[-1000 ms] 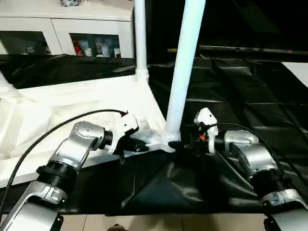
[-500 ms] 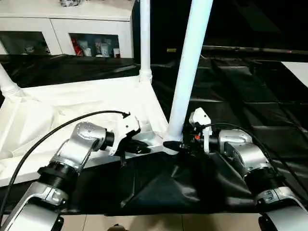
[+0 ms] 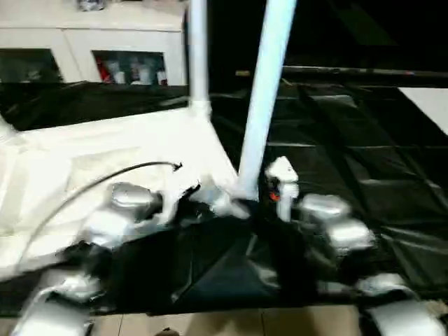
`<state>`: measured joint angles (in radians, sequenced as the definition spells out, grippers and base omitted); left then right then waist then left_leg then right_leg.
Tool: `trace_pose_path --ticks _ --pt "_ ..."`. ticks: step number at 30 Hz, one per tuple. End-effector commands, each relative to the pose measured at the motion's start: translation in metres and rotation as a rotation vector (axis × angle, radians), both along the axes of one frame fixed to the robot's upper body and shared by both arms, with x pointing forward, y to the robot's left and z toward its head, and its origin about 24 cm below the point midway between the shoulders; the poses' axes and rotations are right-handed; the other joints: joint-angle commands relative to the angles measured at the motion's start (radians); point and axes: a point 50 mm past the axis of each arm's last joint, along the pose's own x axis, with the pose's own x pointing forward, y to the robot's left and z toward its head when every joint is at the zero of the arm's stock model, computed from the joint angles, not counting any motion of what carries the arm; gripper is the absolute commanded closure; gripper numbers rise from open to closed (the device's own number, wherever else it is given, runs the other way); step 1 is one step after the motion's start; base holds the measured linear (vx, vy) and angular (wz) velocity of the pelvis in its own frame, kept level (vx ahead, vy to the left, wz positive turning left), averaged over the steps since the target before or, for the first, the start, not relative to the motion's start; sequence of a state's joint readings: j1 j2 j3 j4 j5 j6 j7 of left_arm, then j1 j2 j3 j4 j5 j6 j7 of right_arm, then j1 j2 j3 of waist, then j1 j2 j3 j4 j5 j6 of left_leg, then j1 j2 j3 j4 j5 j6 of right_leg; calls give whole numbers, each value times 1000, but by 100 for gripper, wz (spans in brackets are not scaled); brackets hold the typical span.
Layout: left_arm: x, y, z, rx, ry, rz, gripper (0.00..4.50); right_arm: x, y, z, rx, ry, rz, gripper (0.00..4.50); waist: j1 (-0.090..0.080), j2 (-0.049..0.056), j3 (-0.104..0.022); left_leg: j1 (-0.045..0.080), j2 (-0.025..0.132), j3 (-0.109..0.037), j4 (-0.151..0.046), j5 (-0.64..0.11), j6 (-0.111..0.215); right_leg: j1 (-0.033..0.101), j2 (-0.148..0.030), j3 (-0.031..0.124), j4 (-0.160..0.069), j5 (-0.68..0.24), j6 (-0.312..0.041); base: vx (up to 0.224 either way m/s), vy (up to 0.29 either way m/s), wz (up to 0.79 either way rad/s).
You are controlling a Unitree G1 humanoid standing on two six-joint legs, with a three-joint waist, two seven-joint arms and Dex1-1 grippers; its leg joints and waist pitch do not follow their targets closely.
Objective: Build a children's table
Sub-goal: Rotate leg to tighten
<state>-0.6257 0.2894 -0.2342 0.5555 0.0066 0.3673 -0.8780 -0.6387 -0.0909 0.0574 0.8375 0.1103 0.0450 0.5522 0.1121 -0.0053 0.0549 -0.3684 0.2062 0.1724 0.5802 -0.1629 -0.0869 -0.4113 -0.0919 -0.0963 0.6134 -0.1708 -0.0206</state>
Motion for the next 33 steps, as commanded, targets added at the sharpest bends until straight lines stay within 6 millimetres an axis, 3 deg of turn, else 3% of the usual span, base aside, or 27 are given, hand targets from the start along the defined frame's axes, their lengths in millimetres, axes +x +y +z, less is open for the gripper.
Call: trace_pose_path --ticks 1,2,4,5,6,9,10,15,17,22,23,26,33 --pt "13 3 2 -17 -38 219 450 0 -6 -15 -39 75 -166 176 -2 11 -70 16 20 -7 -70 -275 -30 55 -58 49 -83 -328 -164 0 0 0" --pt "17 -4 -1 -1 -45 259 450 2 2 -16 -33 96 -246 176 -6 15 -67 17 19 -5 -70 -287 -26 50 -57 51 -89 -321 -164 0 0 0" --pt "18 -13 -2 -5 -53 273 450 3 13 -16 -7 111 -285 176 -4 7 -71 16 13 -3 -67 -279 -15 55 -57 50 -89 -324 -153 0 0 0" --pt "19 -17 -2 -13 -54 283 450 3 17 -15 6 110 -281 176 -1 15 -73 15 15 -4 -67 -270 -6 54 -59 51 -90 -309 -152 0 0 0" --pt "20 -29 0 -22 -76 252 450 2 38 -6 12 41 -184 176 -1 13 -73 10 13 -3 -66 -262 2 57 -56 49 -89 -295 -150 0 0 0" --pt "19 -37 4 -30 -103 188 450 0 48 1 26 -27 -85 176 3 13 -74 7 14 -3 -65 -239 18 59 -57 48 -86 -270 -150 0 0 0" --pt "19 -37 5 -26 -114 169 450 0 47 3 41 -36 -74 120 3 13 -74 7 16 -3 -66 -242 21 59 -57 47 -87 -273 -149 0 0 0" --pt "14 -36 9 -52 -123 63 450 1 36 8 78 -60 -21 69 0 13 -73 4 16 -5 -68 -256 34 62 -56 45 -87 -279 -148 0 0 0" --pt "10 -31 11 -58 -130 -26 450 1 24 13 57 -91 49 57 -4 13 -74 2 17 -4 -65 -240 43 64 -56 46 -83 -260 -159 0 0 0" --pt "-6 -10 16 -79 -93 -244 450 -6 -22 25 -54 -134 277 51 6 11 -76 3 23 -2 -62 -203 64 65 -55 48 -73 -195 -187 0 0 0" --pt "-6 -10 16 -79 -93 -244 450 -6 -22 25 -54 -134 277 51 9 13 -76 8 25 0 -60 -199 68 60 -53 48 -69 -173 -201 0 0 0" --pt "-10 -4 19 -85 -78 -299 450 -11 -31 28 -64 -119 368 51 15 14 -75 6 26 0 -60 -200 70 61 -54 48 -68 -168 -213 0 0 0" --pt "-17 -2 21 -105 -56 -363 450 -22 -32 25 -100 -65 527 51 28 14 -71 10 25 0 -63 -251 44 58 -57 49 -78 -261 -191 0 0 0"
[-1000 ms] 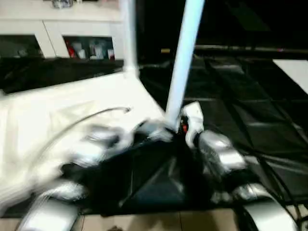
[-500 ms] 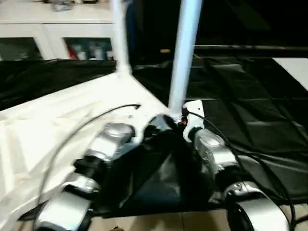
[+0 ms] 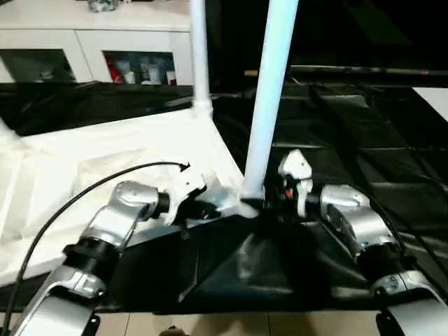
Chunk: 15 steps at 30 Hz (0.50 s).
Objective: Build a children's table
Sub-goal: Rotate leg to tighten
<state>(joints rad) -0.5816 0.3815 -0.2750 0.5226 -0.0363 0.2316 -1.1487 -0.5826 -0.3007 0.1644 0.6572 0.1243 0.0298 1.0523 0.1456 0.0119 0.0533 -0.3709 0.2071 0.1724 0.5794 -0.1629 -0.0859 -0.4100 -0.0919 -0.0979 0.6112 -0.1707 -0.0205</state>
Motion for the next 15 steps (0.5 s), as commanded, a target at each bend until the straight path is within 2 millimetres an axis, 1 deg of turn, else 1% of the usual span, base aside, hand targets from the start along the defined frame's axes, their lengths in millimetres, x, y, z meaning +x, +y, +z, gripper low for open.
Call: trace_pose_path --ticks 1,3,4,5,6,7,8,10,11,13,15 --pt "1 -14 19 -83 -72 -87 450 -2 1 3 -5 -7 40 51 -6 -3 -70 11 25 -1 -63 -251 42 57 -57 50 -76 -267 -187 0 0 0" --pt "1 -15 18 -80 -69 -92 450 -1 6 0 -14 0 47 51 -6 -5 -69 13 24 -1 -64 -257 35 54 -58 51 -80 -294 -176 0 0 0" --pt "1 -15 18 -80 -69 -92 450 -1 6 0 -14 0 47 67 -6 -5 -69 13 24 -1 -64 -257 35 54 -58 51 -80 -294 -176 0 0 0" --pt "1 -15 19 -80 -70 -91 450 0 7 1 -6 0 38 67 -6 -7 -70 12 24 -1 -64 -251 34 55 -59 51 -79 -291 -175 0 0 0" --pt "1 -15 19 -80 -70 -90 450 1 7 1 -3 -1 34 76 -6 -6 -71 11 24 -2 -64 -239 35 55 -58 51 -77 -276 -177 0 0 0" --pt "1 -15 19 -80 -69 -89 450 2 8 2 3 -3 27 76 -5 -6 -71 11 24 -2 -64 -236 35 55 -58 51 -76 -271 -178 0 0 0" --pt "1 -15 19 -79 -69 -89 450 2 8 3 10 0 26 94 -6 -7 -71 10 25 -2 -64 -232 36 55 -58 51 -75 -266 -180 0 0 0" --pt "1 -14 18 -77 -66 -90 450 2 8 3 18 14 30 103 -5 -7 -72 10 24 -1 -62 -221 40 56 -57 51 -72 -240 -187 0 0 0" --pt "1 -14 18 -77 -66 -90 450 2 8 3 18 14 30 121 -5 -6 -73 9 24 -1 -62 -215 43 56 -57 51 -71 -231 -189 0 0 0" --pt "0 -12 17 -69 -62 -85 450 1 8 1 16 24 35 131 -5 -8 -73 9 24 -1 -62 -213 45 57 -57 51 -71 -226 -191 0 0 0" --pt "1 -10 15 -55 -55 -69 450 1 8 -3 6 26 8 149 -5 -7 -73 9 24 -1 -61 -214 44 57 -58 51 -71 -232 -190 0 0 0"
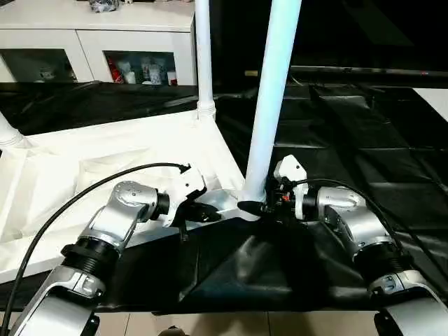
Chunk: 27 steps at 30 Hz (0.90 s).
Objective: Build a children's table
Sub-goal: Rotate leg to tighten
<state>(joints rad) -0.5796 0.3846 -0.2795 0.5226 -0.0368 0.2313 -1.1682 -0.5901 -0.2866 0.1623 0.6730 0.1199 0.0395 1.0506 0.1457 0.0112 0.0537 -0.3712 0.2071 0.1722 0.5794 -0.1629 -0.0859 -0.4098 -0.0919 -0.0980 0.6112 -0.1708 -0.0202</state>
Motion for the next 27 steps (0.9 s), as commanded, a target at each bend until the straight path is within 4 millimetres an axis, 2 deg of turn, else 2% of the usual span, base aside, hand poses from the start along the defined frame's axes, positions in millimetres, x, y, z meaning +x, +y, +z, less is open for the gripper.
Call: trace_pose_path --ticks 1,3,5,6,7,8,9,11,12,13,14,16,18,19,20,22,23,24,25,27 --pt "4 -10 13 -43 -67 -24 450 3 4 -5 -22 -2 -39 149 -6 -7 -72 9 24 -1 -62 -217 42 56 -58 51 -72 -240 -187 0 0 0" --pt "5 -9 12 -34 -68 -8 450 4 3 -7 -36 -10 -70 168 -9 -7 -71 10 23 -2 -64 -229 35 56 -59 50 -75 -264 -182 0 0 0" --pt "11 -10 8 -24 -71 80 450 11 2 -18 -78 -6 -233 171 -14 -4 -68 11 22 -1 -65 -242 23 51 -58 51 -79 -290 -177 0 0 0" --pt "16 -11 6 -17 -78 131 450 13 2 -22 -87 -4 -312 173 -18 -5 -67 15 20 -4 -68 -268 4 52 -60 49 -84 -349 -159 0 0 0" --pt "20 -13 5 -7 -85 180 450 16 3 -25 -79 3 -390 175 -21 -6 -66 17 20 -3 -68 -270 0 50 -59 50 -87 -357 -155 0 0 0" --pt "20 -13 5 -6 -86 184 450 16 3 -25 -77 3 -396 175 -20 -4 -68 19 19 -6 -69 -277 -5 52 -62 50 -88 -373 -147 0 0 0" --pt "28 -16 3 4 -98 282 450 20 7 -28 -47 25 -518 176 -24 -3 -67 17 20 -5 -69 -279 -3 51 -60 51 -88 -364 -145 0 0 0" --pt "28 -16 3 4 -98 282 450 20 7 -28 -47 25 -518 176 -27 -4 -66 20 19 -5 -70 -290 -5 49 -59 50 -91 -373 -143 0 0 0" --pt "40 -25 3 9 -124 427 450 24 24 -32 6 83 -662 176 -32 -4 -65 16 17 -2 -69 -285 2 48 -59 53 -93 -363 -147 0 0 0" --pt "43 -30 4 12 -130 460 450 24 32 -33 17 100 -699 176 -29 -1 -66 20 16 -5 -68 -286 -6 45 -59 51 -92 -369 -146 0 0 0" --pt "43 -30 4 12 -130 460 450 24 32 -33 17 100 -699 176 -32 -3 -67 21 16 -3 -69 -287 -7 46 -58 53 -92 -368 -149 0 0 0" --pt "45 -38 5 7 -137 462 450 24 52 -29 44 87 -655 176 -31 -3 -68 16 18 -5 -70 -284 -4 51 -60 50 -92 -352 -145 0 0 0" --pt "45 -41 5 2 -135 454 450 23 62 -27 64 77 -611 176 -32 -6 -70 13 17 -4 -69 -275 6 54 -60 50 -89 -327 -144 0 0 0" --pt "44 -45 6 -7 -132 432 450 22 69 -23 85 57 -563 121 -32 -7 -70 13 18 -4 -69 -268 11 54 -60 50 -88 -310 -150 0 0 0" --pt "43 -46 6 -12 -128 410 450 21 73 -20 111 49 -525 121 -31 -8 -70 13 17 -3 -68 -264 17 54 -62 50 -87 -307 -154 0 0 0" --pt "39 -47 6 -26 -119 358 450 22 71 -15 132 31 -470 101 -32 -7 -68 12 17 -3 -69 -271 23 55 -61 50 -89 -317 -154 0 0 0" --pt "37 -46 6 -31 -116 331 450 22 67 -13 127 16 -442 101 -33 -13 -68 11 17 -3 -69 -273 26 57 -61 49 -90 -325 -152 0 0 0" --pt "36 -46 6 -34 -115 316 450 23 65 -11 121 5 -426 77 -33 -9 -68 10 18 -4 -69 -267 31 57 -62 50 -89 -327 -150 0 0 0" --pt "36 -46 6 -34 -115 316 450 23 65 -11 121 5 -426 69 -33 -9 -68 10 19 -4 -69 -264 31 57 -61 50 -88 -322 -151 0 0 0" --pt "30 -42 5 -49 -123 225 450 24 48 -6 82 -36 -354 64 -33 -13 -69 7 19 -4 -67 -256 36 61 -62 49 -85 -308 -157 0 0 0"
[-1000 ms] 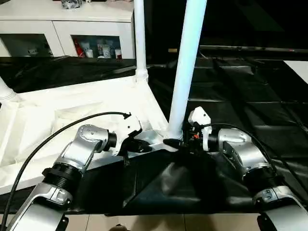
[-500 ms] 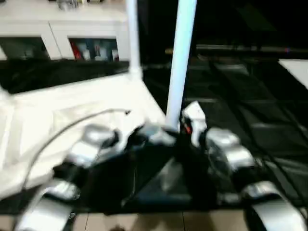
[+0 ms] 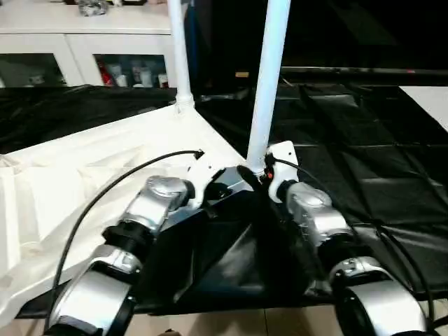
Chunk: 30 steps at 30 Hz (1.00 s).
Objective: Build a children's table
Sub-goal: Rotate leg to tighten
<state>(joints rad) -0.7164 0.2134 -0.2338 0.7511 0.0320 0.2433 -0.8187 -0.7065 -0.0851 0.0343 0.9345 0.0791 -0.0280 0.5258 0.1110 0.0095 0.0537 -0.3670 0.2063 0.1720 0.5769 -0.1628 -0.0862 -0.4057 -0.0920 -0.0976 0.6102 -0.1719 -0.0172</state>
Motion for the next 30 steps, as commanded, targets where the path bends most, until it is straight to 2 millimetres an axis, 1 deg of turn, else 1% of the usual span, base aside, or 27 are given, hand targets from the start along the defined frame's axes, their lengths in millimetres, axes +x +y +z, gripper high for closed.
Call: trace_pose_path --ticks 1,2,3,5,6,8,9,10,11,12,13,14,15,18,19,20,23,24,30 --pt "-5 -8 10 -71 -52 -112 450 -5 11 7 -14 -35 186 64 2 -13 -69 1 20 -3 -65 -246 43 57 -62 49 -84 -296 -162 0 0 0" --pt "-7 -7 9 -77 -49 -133 450 -5 6 8 -20 -36 206 64 3 -13 -70 2 21 -3 -64 -239 46 58 -62 49 -82 -288 -164 0 0 0" --pt "-9 -6 9 -81 -43 -151 450 -6 2 9 -31 -40 229 64 2 -13 -70 3 21 0 -62 -223 55 55 -60 51 -79 -267 -174 0 0 0" --pt "-13 -3 9 -94 -34 -195 450 -8 -5 11 -42 -38 277 64 5 -13 -70 2 22 -1 -61 -215 56 58 -61 49 -77 -263 -179 0 0 0" --pt "-18 1 10 -104 -21 -246 450 -12 -14 12 -53 -34 344 64 5 -14 -69 2 24 0 -62 -210 60 58 -60 50 -76 -256 -181 0 0 0" --pt "-23 5 9 -102 0 -283 450 -15 -19 12 -68 -30 400 64 9 -12 -70 5 26 2 -59 -210 68 53 -58 50 -73 -239 -194 0 0 0" --pt "-23 5 9 -102 0 -283 450 -15 -19 12 -68 -30 400 64 11 -10 -69 5 27 2 -61 -217 66 52 -58 50 -73 -245 -199 0 0 0" --pt "-27 9 9 -103 22 -320 450 -17 -24 12 -78 -14 436 64 13 -10 -69 6 27 2 -61 -222 64 51 -58 50 -74 -254 -199 0 0 0" --pt "-27 9 9 -103 22 -320 450 -18 -24 12 -78 -14 436 64 14 -12 -69 6 28 2 -62 -229 62 52 -60 50 -75 -263 -199 0 0 0" --pt "-30 11 9 -108 34 -335 450 -19 -26 11 -82 -5 454 64 16 -12 -67 7 27 2 -62 -233 58 51 -60 51 -77 -281 -194 0 0 0" --pt "-30 11 9 -109 35 -337 450 -19 -26 11 -82 -3 457 64 18 -12 -68 8 28 1 -62 -233 56 52 -62 51 -76 -282 -193 0 0 0" --pt "-32 13 10 -115 42 -346 450 -20 -28 11 -81 10 481 64 22 -11 -67 10 29 2 -63 -240 51 49 -61 52 -77 -294 -190 0 0 0" --pt "-33 14 10 -116 42 -349 450 -21 -28 10 -79 15 495 91 24 -13 -66 9 29 2 -64 -245 51 49 -62 52 -78 -304 -186 0 0 0" --pt "-36 18 11 -120 47 -357 450 -26 -29 8 -74 49 557 104 26 -14 -67 8 28 1 -65 -244 48 50 -60 51 -78 -316 -175 0 0 0" --pt "-36 18 11 -121 48 -357 450 -27 -29 8 -75 55 567 133 26 -15 -67 6 28 0 -65 -240 49 51 -61 51 -78 -315 -173 0 0 0" --pt "-37 19 11 -120 48 -358 450 -28 -28 7 -78 61 578 133 27 -13 -67 7 28 0 -65 -238 49 50 -61 52 -79 -316 -171 0 0 0" --pt "-36 21 12 -119 46 -352 450 -31 -28 4 -87 73 602 151 27 -14 -67 8 27 1 -65 -235 48 49 -60 52 -79 -316 -173 0 0 0" --pt "-36 22 12 -118 46 -351 450 -31 -28 4 -89 73 603 168 27 -14 -66 8 27 1 -65 -238 47 48 -61 52 -80 -322 -172 0 0 0" --pt "-34 22 11 -112 36 -313 450 -32 -26 0 -63 87 571 174 27 -14 -67 8 27 0 -65 -237 44 49 -61 51 -79 -321 -170 0 0 0"
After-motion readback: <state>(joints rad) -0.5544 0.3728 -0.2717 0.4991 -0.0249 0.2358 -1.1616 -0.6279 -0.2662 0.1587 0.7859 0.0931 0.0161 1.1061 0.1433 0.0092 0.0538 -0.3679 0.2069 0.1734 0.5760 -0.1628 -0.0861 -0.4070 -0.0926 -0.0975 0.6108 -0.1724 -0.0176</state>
